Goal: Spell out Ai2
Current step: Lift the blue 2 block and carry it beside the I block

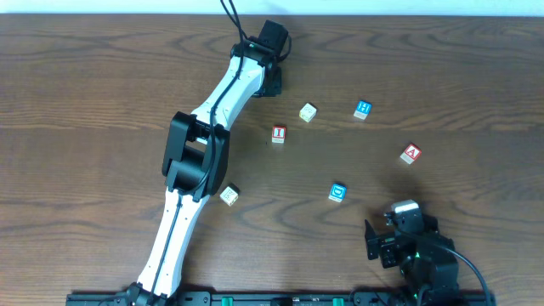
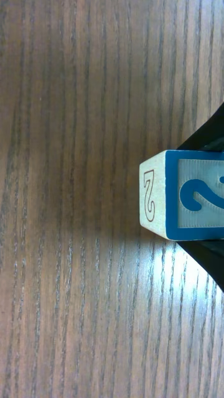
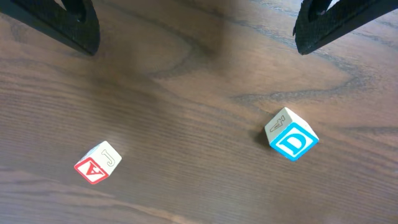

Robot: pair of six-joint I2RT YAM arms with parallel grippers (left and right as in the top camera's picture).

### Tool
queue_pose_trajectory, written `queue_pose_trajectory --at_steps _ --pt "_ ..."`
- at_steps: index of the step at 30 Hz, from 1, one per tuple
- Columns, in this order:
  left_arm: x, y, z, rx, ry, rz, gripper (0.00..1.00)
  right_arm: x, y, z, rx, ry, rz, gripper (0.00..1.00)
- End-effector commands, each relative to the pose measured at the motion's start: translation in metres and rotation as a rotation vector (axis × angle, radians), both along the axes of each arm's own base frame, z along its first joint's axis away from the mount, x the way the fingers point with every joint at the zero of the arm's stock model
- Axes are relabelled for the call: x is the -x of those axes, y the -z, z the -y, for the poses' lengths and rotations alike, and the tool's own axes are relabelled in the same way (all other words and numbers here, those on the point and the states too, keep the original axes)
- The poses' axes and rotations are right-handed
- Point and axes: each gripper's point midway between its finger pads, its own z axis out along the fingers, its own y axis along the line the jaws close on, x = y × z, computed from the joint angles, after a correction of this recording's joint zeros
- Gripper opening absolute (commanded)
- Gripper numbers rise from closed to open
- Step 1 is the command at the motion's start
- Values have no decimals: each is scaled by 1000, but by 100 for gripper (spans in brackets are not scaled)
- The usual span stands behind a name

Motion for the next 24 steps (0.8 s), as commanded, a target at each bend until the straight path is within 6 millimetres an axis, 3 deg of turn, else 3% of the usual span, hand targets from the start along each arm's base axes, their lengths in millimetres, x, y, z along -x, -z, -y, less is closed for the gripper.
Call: queue_pose_trajectory --at_steps 1,5,8,14,18,24 --pt "-2 4 -6 -28 -9 -1 29 1 4 1 7 -1 -7 99" --pt "-5 -20 -6 -29 -11 11 21 1 4 1 7 -1 -7 99" --pt "-2 -49 0 -26 1 17 6 1 4 1 7 -1 -7 99" --pt "22 -100 34 38 50 14 5 1 4 1 7 -1 -7 99" --pt "52 -117 56 52 102 -33 6 1 4 1 7 -1 -7 99" --pt "83 -141 64 45 124 -65 6 1 4 1 7 -1 -7 99"
